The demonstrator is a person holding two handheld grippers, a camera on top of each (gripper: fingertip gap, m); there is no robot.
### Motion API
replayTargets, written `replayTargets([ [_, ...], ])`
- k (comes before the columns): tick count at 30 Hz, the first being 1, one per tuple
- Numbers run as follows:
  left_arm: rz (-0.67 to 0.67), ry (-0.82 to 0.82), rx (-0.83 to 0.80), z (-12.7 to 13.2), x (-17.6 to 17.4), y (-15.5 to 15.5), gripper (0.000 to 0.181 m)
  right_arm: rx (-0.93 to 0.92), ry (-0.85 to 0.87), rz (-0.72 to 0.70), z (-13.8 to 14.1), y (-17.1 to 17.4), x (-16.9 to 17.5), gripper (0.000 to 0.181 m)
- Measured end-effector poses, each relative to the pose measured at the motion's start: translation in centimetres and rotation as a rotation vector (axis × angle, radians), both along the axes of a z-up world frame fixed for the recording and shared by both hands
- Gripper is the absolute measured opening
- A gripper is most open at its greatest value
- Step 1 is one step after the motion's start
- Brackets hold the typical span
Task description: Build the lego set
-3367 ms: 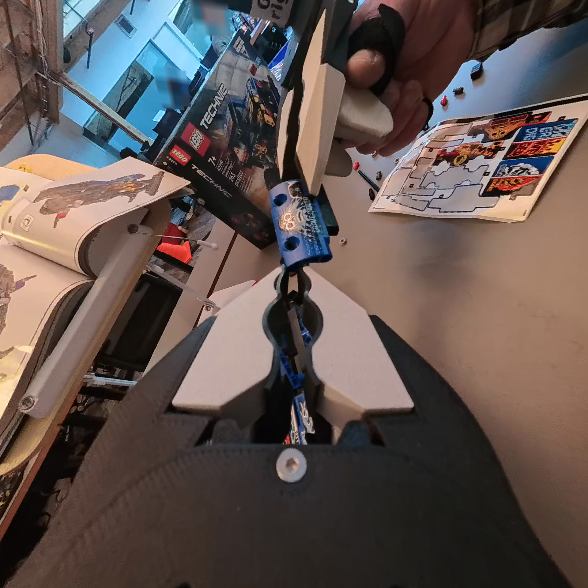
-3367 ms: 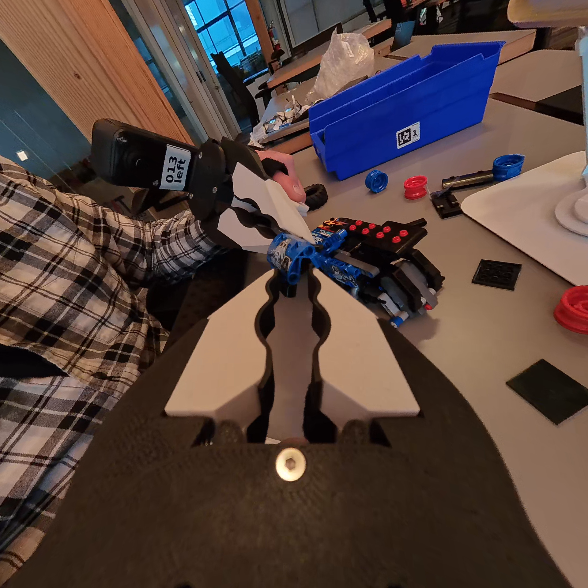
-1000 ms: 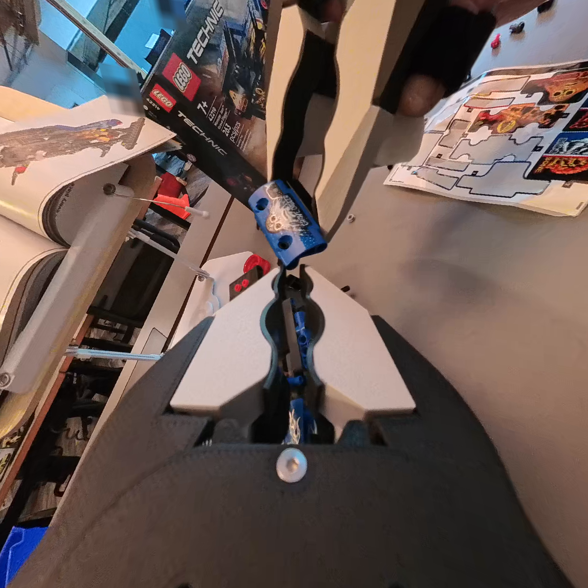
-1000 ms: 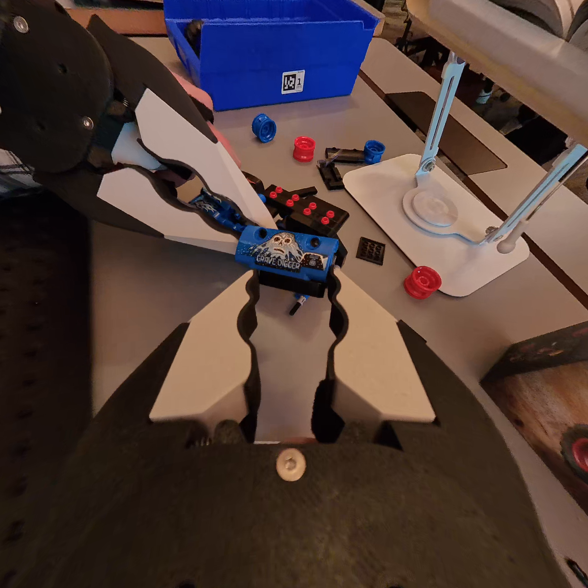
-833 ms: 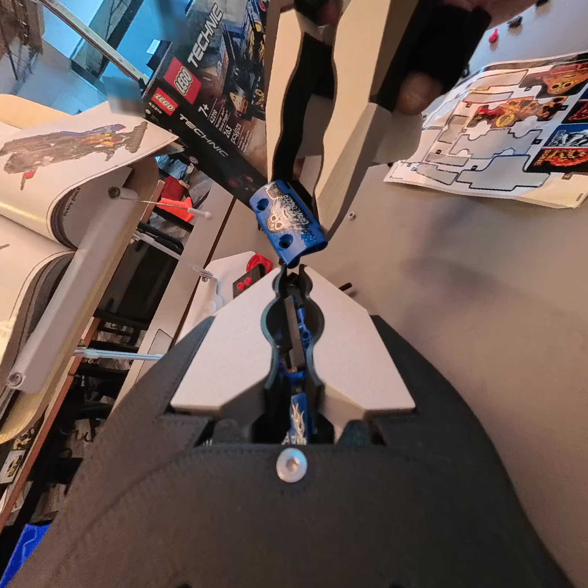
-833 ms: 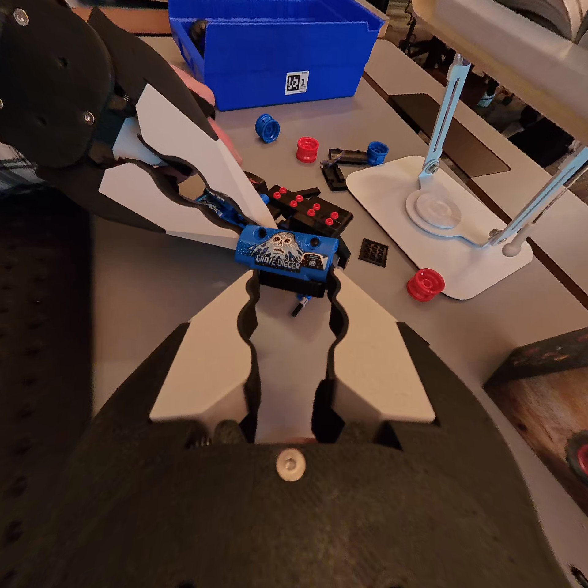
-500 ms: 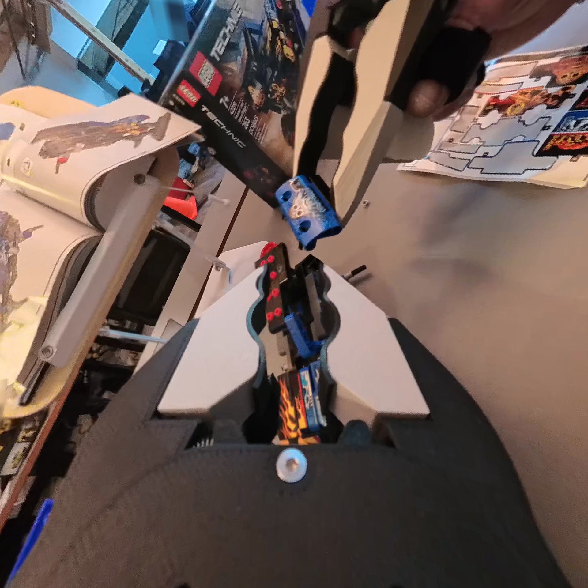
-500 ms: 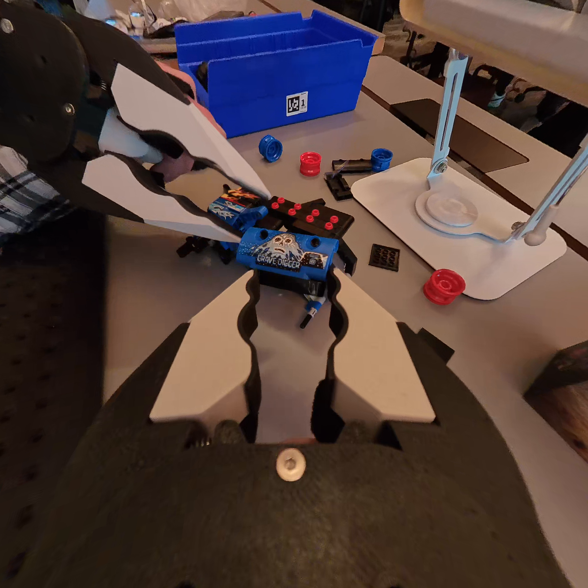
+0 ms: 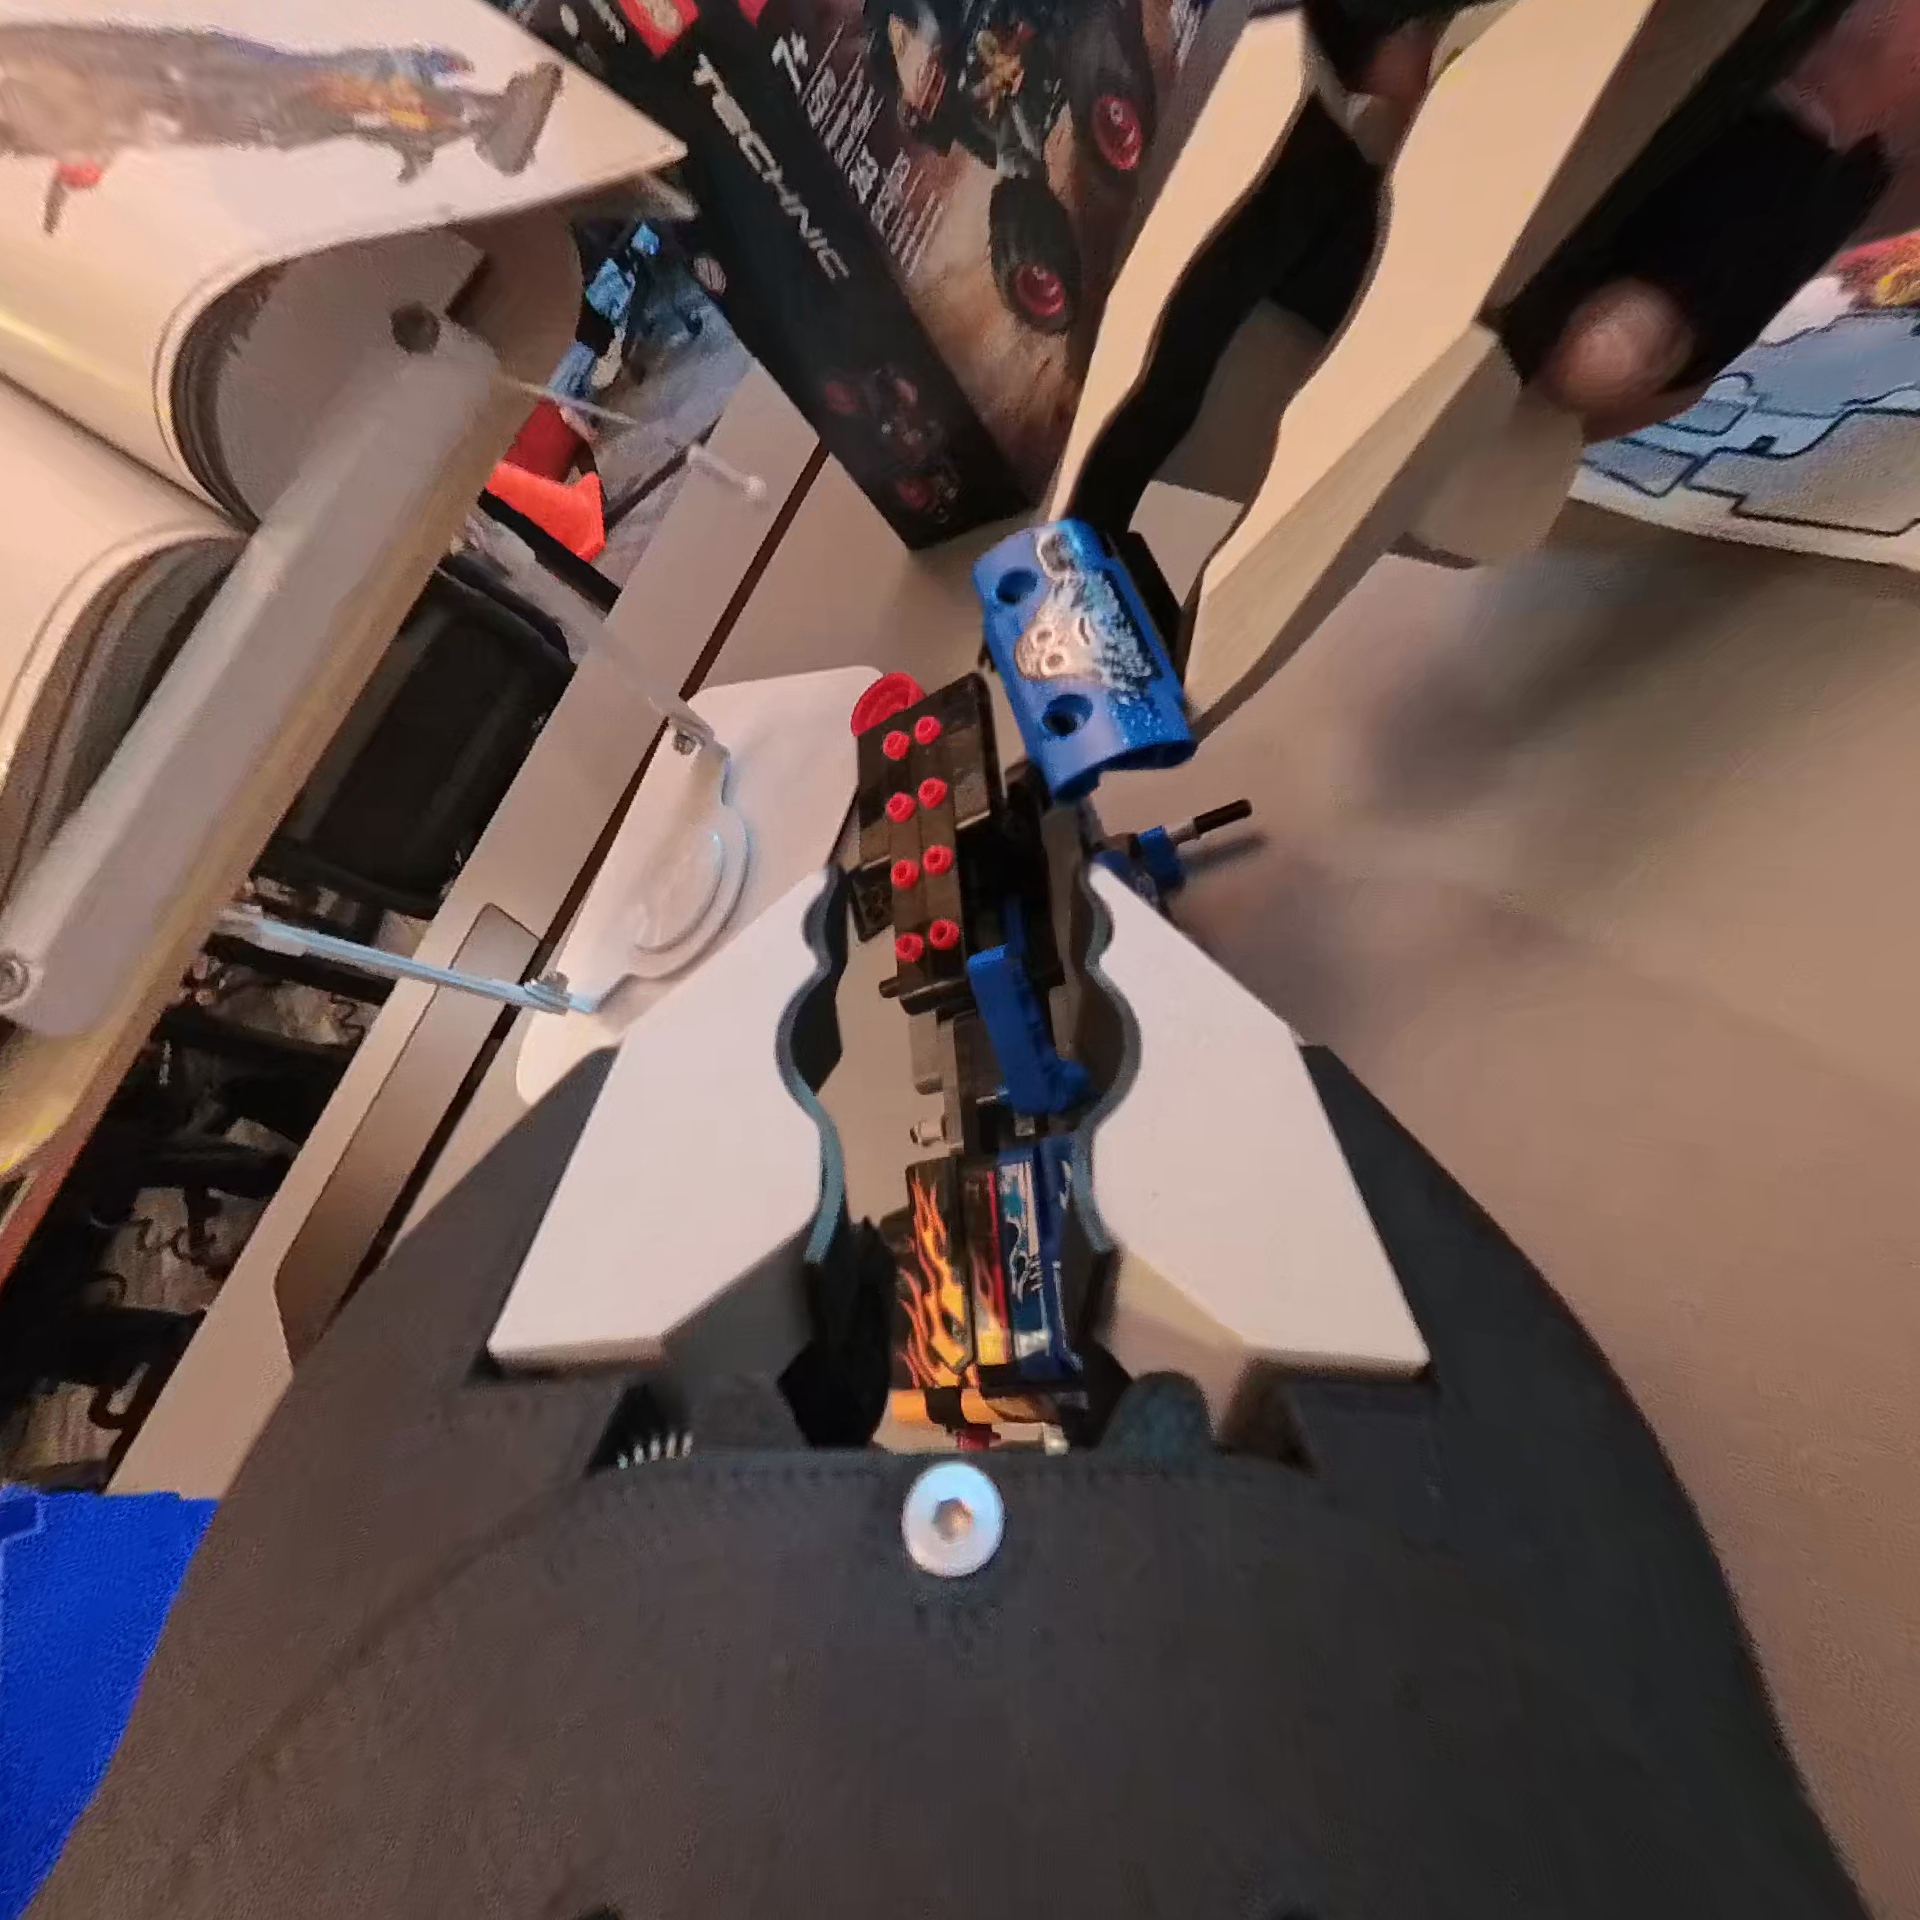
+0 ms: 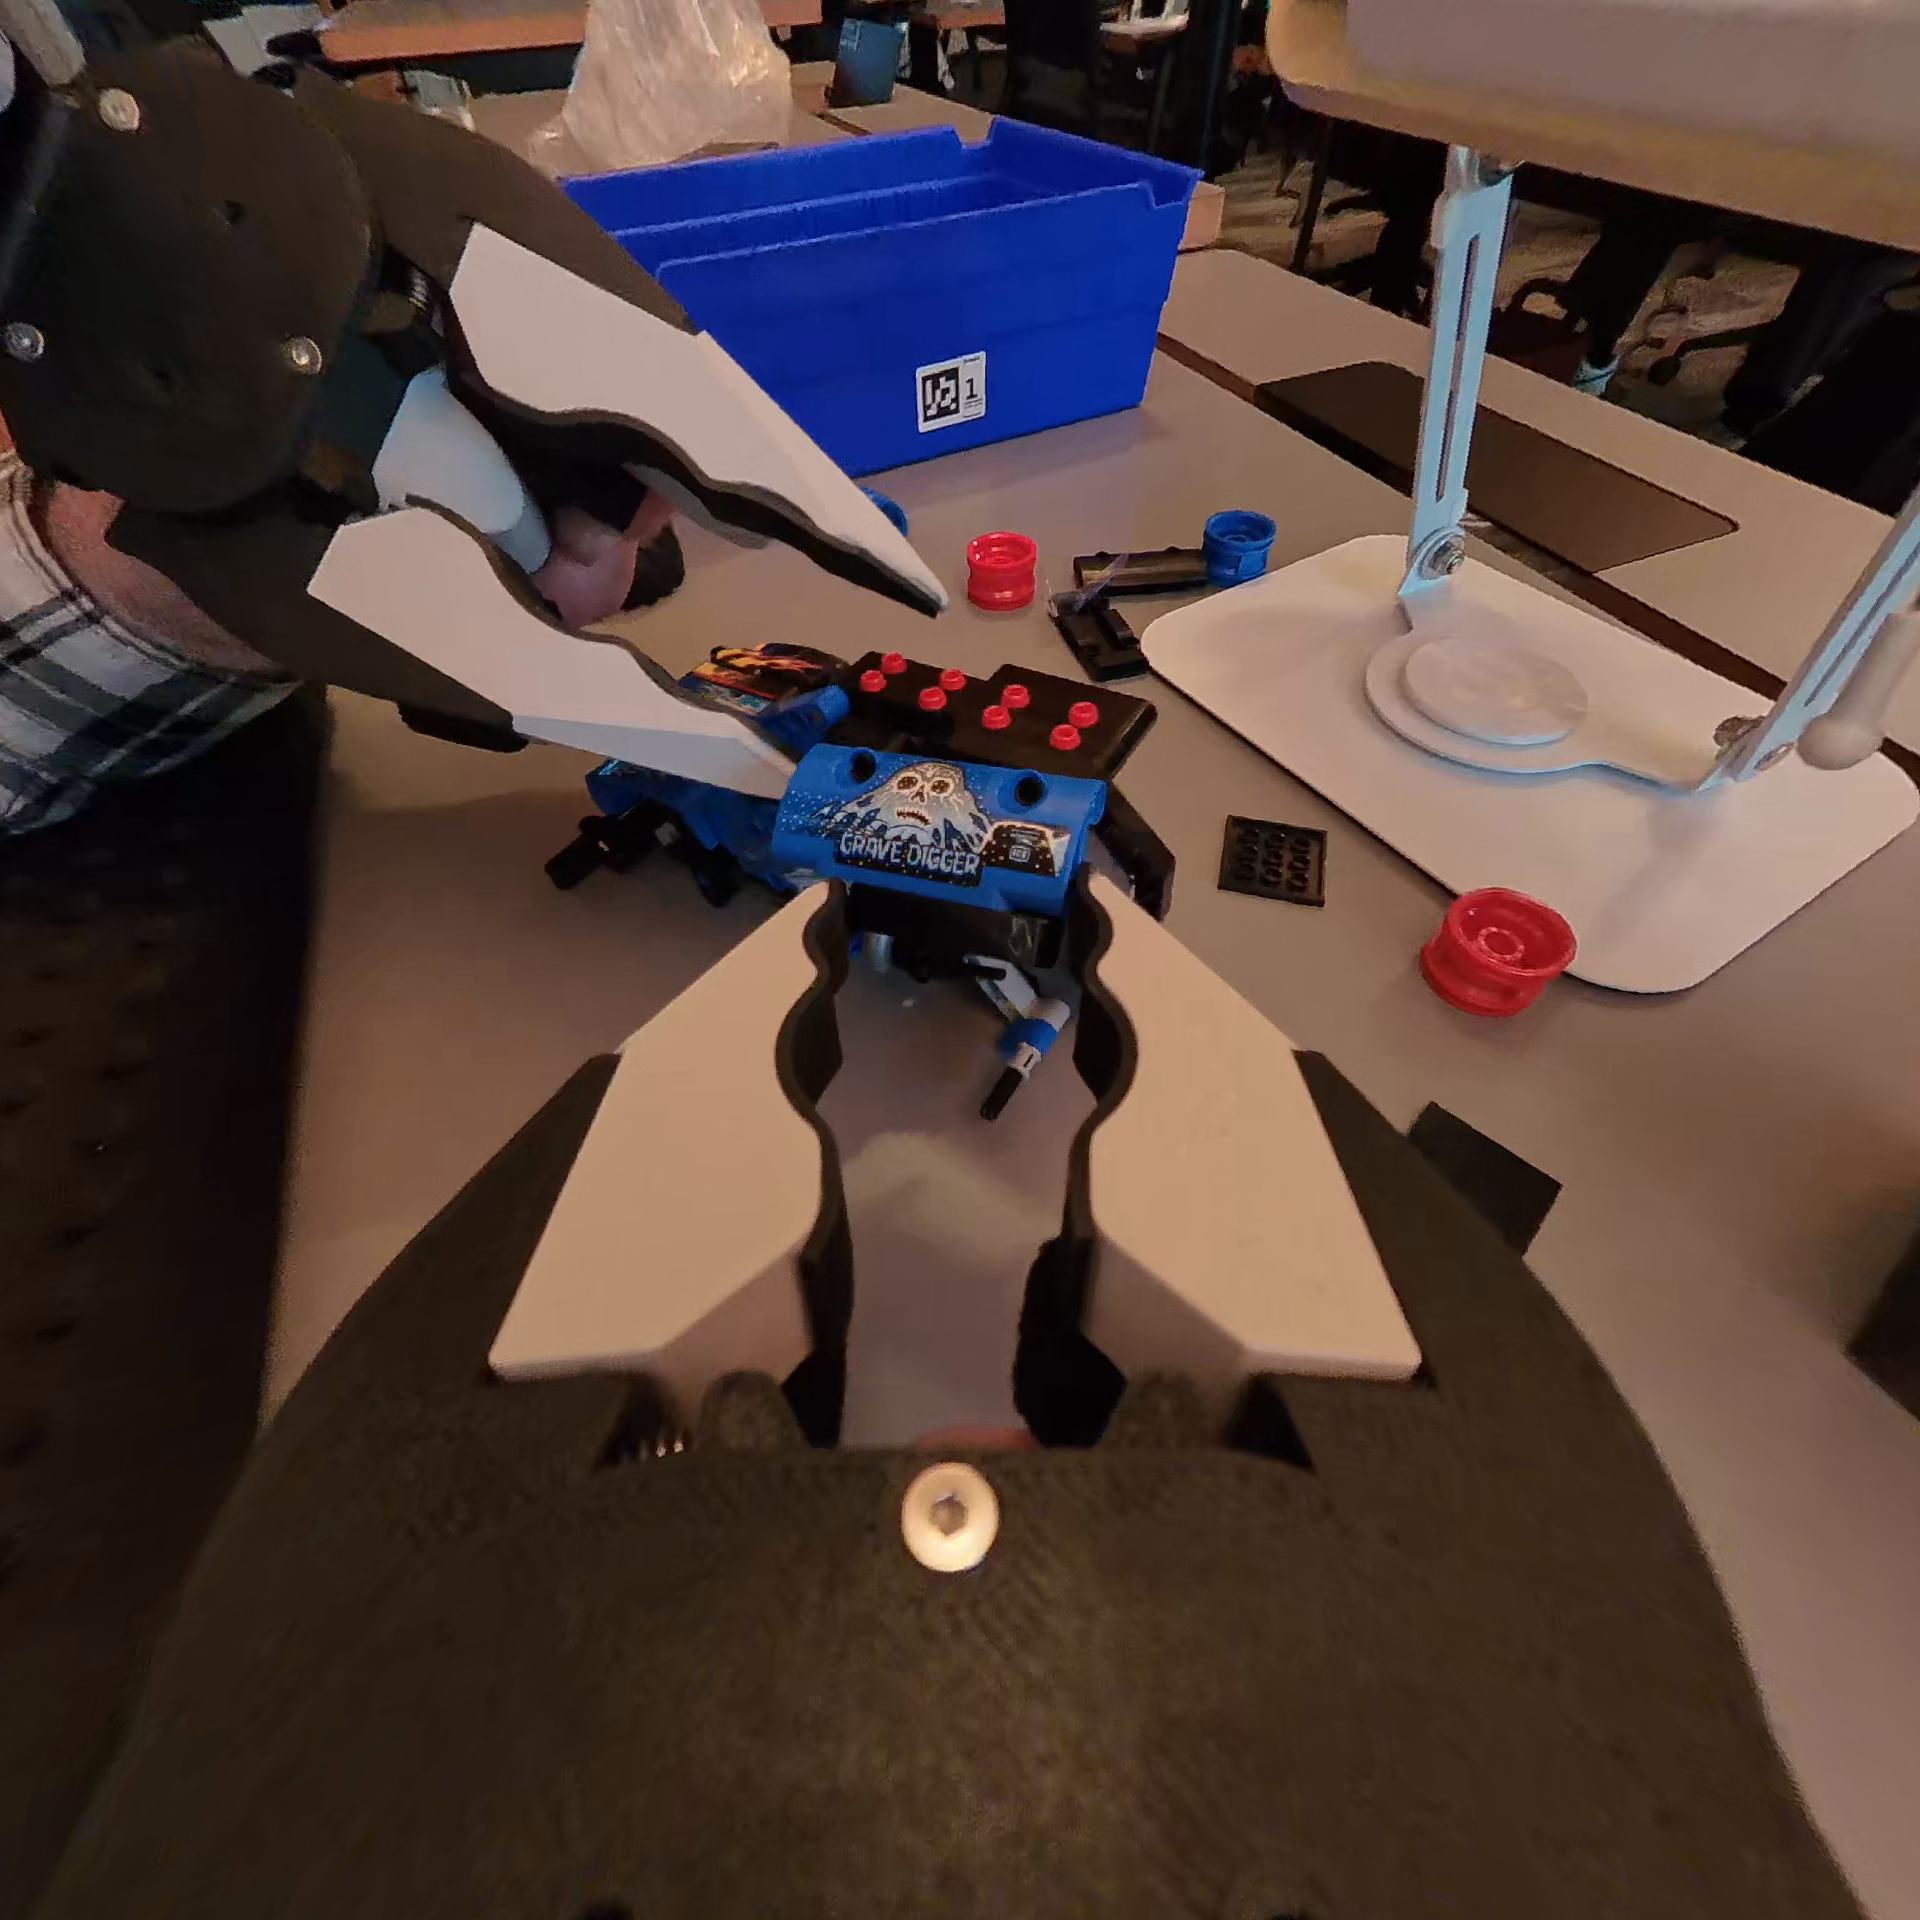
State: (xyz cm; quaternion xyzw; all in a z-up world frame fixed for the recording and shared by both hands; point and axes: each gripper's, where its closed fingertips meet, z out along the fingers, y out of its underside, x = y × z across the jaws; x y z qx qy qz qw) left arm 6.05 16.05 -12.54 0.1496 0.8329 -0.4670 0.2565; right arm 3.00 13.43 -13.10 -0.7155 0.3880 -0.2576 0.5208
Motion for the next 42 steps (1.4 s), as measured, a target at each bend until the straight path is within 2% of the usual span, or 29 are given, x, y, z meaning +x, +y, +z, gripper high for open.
replayTargets([
  [9,0.025,0.060,0.002,-0.8,0.4,-0.8,0.043,0.017,0.003,-0.008,-0.7,0.0,0.4,0.041],
  [32,0.014,0.201,-0.016,-0.6,-0.2,-0.2,0.048,0.059,-0.034,0.025,-0.3,0.8,0.4,0.041],
  [42,0.027,0.209,-0.019,-0.7,0.1,-0.1,0.045,0.049,-0.039,0.006,-0.4,0.8,0.8,0.041],
])
